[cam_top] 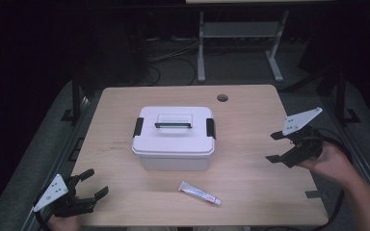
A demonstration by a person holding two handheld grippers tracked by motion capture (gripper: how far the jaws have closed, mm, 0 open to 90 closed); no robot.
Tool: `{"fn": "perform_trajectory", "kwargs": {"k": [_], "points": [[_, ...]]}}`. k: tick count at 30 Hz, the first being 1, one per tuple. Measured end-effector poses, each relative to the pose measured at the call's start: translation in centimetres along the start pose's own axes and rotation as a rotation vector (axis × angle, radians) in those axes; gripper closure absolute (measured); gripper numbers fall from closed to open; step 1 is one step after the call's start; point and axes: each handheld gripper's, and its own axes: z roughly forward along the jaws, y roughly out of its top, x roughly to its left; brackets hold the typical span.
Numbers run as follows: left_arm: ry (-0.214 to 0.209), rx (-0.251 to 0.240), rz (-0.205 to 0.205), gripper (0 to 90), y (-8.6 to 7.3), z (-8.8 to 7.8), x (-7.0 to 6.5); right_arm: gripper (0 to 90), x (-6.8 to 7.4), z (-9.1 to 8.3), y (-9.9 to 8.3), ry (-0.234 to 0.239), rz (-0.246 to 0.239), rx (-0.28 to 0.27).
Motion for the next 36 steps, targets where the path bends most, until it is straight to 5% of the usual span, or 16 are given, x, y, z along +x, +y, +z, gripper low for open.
{"fn": "perform_trajectory", "kwargs": {"k": [36], "points": [[0.002, -0.010, -0.004, 15.7, 0.0, -0.1, 0.2, 24.6, -0.5, 0.9, 9.9, 0.044, -0.165, 0.021]]}}
